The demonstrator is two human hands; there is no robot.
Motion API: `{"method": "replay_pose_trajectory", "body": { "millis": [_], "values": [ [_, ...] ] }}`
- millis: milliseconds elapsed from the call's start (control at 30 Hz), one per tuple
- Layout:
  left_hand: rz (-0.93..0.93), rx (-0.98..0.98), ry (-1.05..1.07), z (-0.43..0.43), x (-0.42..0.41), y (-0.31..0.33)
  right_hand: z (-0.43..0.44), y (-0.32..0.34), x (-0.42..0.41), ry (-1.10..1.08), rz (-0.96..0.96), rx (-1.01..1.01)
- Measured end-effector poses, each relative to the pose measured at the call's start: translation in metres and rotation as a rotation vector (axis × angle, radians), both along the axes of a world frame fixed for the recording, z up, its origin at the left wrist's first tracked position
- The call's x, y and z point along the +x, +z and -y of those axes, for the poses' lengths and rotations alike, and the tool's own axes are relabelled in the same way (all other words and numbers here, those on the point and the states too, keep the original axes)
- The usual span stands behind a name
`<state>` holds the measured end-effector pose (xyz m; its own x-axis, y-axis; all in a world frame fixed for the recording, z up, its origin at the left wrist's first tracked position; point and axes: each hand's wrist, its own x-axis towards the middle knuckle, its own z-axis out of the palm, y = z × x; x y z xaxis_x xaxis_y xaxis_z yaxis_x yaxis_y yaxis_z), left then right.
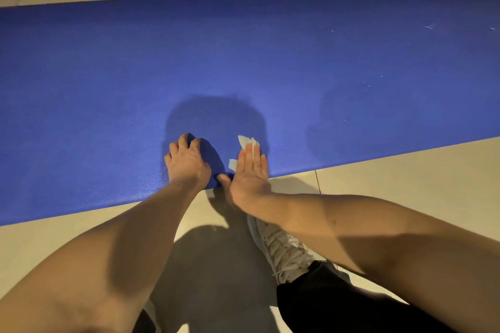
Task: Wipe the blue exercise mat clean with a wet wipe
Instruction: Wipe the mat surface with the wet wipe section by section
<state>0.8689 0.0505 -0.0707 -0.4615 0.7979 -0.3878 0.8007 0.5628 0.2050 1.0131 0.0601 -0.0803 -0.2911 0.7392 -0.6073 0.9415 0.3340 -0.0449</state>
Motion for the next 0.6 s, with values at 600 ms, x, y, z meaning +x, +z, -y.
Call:
{"method": "replay_pose_trajectory", "body": {
  "millis": [600],
  "values": [
    [0.007, -0.017, 0.019, -0.008, -0.022, 0.001, -0.048, -0.020, 0.003, 0.416, -0.225, 0.076]
  ]
}}
